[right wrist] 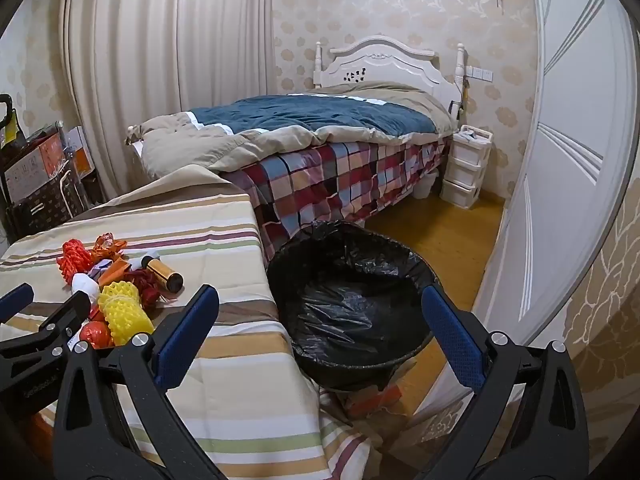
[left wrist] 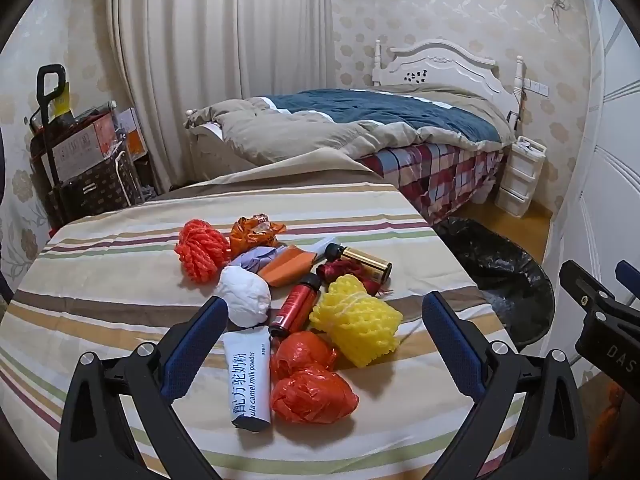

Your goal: Collect trash

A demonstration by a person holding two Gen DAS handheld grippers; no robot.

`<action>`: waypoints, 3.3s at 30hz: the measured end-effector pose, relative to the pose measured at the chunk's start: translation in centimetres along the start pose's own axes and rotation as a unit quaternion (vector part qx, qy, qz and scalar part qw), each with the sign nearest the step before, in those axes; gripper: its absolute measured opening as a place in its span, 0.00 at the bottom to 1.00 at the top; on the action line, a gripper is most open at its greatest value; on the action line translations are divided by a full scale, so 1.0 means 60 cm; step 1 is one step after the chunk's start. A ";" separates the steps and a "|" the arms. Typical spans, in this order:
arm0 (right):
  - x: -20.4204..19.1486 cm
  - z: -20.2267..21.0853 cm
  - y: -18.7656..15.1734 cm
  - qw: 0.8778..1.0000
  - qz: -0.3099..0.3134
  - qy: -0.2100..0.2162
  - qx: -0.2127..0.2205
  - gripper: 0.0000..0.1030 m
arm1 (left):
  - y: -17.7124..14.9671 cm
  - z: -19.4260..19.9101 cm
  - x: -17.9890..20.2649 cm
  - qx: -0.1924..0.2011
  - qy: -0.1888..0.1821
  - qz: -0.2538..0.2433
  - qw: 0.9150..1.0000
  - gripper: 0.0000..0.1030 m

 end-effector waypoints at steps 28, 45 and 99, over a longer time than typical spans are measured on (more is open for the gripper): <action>0.008 -0.001 -0.010 1.000 0.000 -0.001 -0.006 0.96 | -0.004 0.021 0.006 0.002 0.002 -0.006 1.000 0.95; 0.014 -0.004 -0.016 1.000 -0.001 -0.001 -0.009 0.96 | -0.003 0.016 0.003 0.000 0.001 -0.004 1.000 0.95; 0.022 -0.005 -0.020 1.000 -0.001 0.000 -0.016 0.96 | -0.020 0.002 0.003 -0.008 0.000 -0.003 1.000 0.95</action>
Point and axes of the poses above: each gripper's, at about its wrist camera, not at the fingertips, and z roughly against the way its jaws point, x to its right, y to its top, the point moved 9 cm from there along -z, roughly the way its jaws point, and after that the axes turned 9 degrees about z, right-handed, at the moved point
